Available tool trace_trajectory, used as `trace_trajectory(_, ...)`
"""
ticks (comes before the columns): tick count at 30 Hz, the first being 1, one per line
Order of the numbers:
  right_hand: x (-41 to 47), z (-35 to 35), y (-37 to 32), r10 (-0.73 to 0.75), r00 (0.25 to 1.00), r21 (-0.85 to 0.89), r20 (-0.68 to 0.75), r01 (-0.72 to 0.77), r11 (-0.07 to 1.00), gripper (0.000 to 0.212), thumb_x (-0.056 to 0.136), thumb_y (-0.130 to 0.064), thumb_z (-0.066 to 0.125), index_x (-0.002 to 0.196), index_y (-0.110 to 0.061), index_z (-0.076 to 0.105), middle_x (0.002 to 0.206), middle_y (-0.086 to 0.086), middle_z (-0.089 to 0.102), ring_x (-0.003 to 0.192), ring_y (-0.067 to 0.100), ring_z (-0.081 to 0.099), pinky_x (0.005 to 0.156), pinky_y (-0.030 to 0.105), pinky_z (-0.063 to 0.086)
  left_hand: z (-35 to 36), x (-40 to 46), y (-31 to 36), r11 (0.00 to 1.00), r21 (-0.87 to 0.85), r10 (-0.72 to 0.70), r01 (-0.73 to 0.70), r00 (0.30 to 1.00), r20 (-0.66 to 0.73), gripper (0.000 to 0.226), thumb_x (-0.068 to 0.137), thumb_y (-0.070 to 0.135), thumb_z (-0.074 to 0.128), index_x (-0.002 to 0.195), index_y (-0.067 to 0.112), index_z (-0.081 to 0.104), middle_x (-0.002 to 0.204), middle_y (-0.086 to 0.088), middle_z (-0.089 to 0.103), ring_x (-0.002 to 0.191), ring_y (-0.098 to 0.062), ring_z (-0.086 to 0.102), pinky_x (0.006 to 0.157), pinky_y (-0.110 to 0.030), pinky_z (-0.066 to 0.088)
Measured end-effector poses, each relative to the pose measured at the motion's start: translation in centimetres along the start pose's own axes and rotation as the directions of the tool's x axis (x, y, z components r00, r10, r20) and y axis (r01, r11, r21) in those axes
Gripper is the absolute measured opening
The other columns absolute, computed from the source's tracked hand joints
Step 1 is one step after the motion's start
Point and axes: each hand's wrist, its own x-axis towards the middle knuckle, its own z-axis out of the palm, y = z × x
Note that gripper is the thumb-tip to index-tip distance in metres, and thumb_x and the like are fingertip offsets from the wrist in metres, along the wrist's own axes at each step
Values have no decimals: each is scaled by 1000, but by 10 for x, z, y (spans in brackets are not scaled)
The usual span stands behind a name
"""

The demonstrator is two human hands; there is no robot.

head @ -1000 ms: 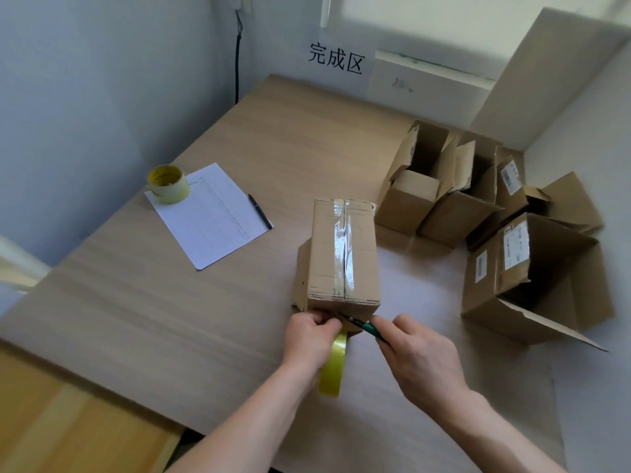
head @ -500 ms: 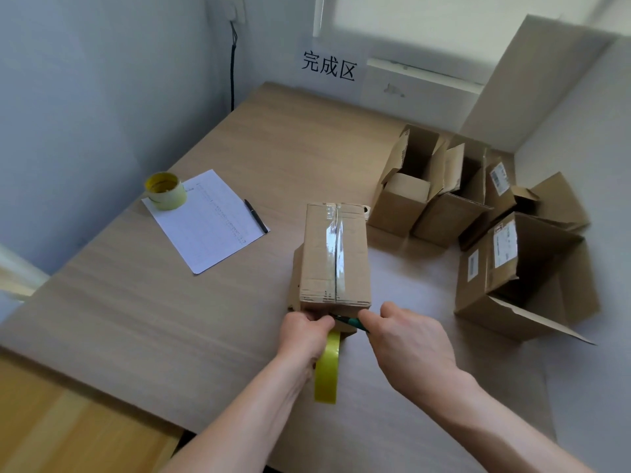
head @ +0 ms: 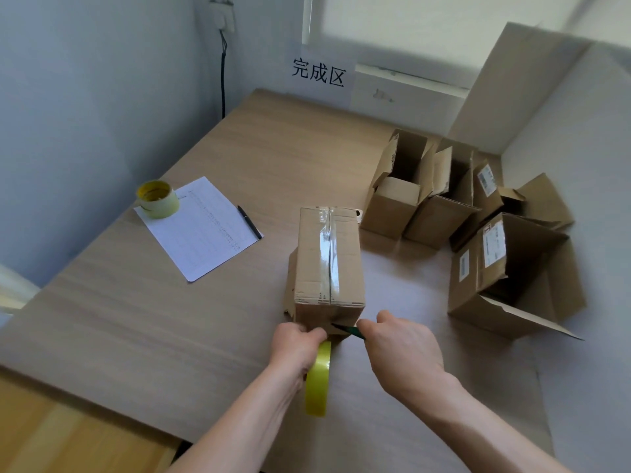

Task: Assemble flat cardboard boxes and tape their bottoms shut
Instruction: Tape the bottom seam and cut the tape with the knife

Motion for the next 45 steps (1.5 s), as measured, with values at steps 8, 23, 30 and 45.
trace_trajectory(8,-34,105,50,210,961,113,178,-232,966,29,96,-46,43,122,-38,54,99,-7,54,96,20,58,69,32,42,-16,-7,-13,1000,9,9,-10,995,101,28,80,16,75,54,16,65,48,6,54,50,-13,46,52,-23,33)
trace_trajectory(23,-26,42,-37,204,955,945,214,-151,-289,25,91,-13,62,113,-23,69,99,7,75,83,15,68,68,28,55,-20,-57,22,906,93,355,-413,861,365,15,92,31,64,100,34,77,99,10,54,87,1,59,87,-22,50)
trace_trajectory(30,-31,40,-33,431,879,955,204,-81,-285,17,92,-9,64,84,-21,73,70,5,68,62,15,56,55,26,46,-31,-62,21,271,495,871,-826,429,240,33,91,52,51,120,39,61,92,7,44,83,-17,47,66,-34,47)
trace_trajectory(45,11,10,6,627,745,963,229,-79,-258,12,99,-14,55,95,-6,62,91,24,67,74,23,70,67,34,49,-30,20,56,212,550,817,-808,455,353,56,64,20,85,117,28,69,120,-6,54,119,-26,36,94,-40,50)
